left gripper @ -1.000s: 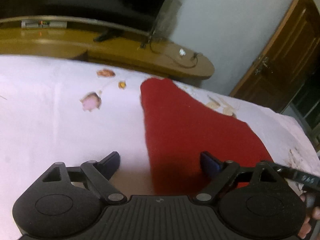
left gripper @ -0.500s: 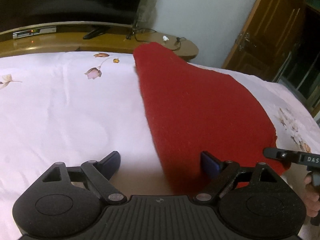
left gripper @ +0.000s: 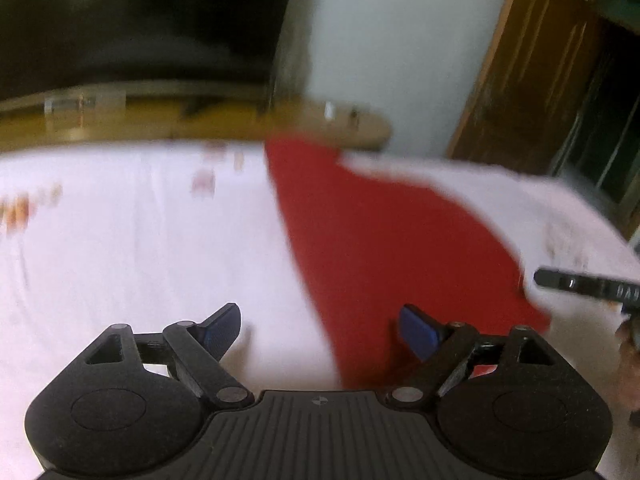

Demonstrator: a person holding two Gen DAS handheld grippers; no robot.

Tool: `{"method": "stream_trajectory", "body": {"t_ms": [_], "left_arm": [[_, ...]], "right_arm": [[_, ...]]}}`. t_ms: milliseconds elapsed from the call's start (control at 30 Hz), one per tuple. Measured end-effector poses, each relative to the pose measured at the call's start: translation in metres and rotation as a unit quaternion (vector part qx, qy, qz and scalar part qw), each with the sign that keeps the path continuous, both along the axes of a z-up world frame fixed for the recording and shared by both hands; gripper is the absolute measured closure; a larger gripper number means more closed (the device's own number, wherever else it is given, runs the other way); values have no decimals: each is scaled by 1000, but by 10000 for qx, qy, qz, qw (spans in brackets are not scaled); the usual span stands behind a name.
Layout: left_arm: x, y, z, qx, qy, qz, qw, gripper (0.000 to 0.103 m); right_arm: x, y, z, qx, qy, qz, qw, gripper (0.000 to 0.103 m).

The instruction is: Fold small clothes

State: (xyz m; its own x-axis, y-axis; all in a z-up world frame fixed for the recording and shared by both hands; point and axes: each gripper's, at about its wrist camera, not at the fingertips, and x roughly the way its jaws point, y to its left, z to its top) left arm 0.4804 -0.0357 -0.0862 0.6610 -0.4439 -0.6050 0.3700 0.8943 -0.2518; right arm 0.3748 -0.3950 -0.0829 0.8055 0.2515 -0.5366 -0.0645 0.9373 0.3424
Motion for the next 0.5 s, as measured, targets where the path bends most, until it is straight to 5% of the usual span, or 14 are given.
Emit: {"method": "stream_trajectory", "body": {"t_ms": [67, 100, 133, 233, 333, 367, 500], "left_arm": [[16, -9, 18, -205, -289, -35, 9994, 30], [25, -20, 24, -268, -356, -207, 9988, 57], [35, -32, 27, -203, -335, -323, 9987, 66], [60, -62, 11, 228, -231, -386, 9987, 66], [62, -75, -15, 755, -282, -487, 9956, 66], [60, -77, -10, 847, -295, -518, 9946, 66], [74, -79, 16, 553, -351, -419, 9970, 66]], "right_arm": [[14, 1, 13, -58, -344, -2, 9994, 77], [23, 4, 16, -139, -476, -15, 9988, 80], [33, 8, 19, -208, -585, -5, 9981, 81], [71, 22, 14, -339, -548, 57, 9979, 84], [109, 41, -19, -849, 356, 271, 9954, 84], [105, 41, -22, -883, 194, 296, 9955, 84], [99, 32, -2, -789, -67, 392, 9961, 75]]}}
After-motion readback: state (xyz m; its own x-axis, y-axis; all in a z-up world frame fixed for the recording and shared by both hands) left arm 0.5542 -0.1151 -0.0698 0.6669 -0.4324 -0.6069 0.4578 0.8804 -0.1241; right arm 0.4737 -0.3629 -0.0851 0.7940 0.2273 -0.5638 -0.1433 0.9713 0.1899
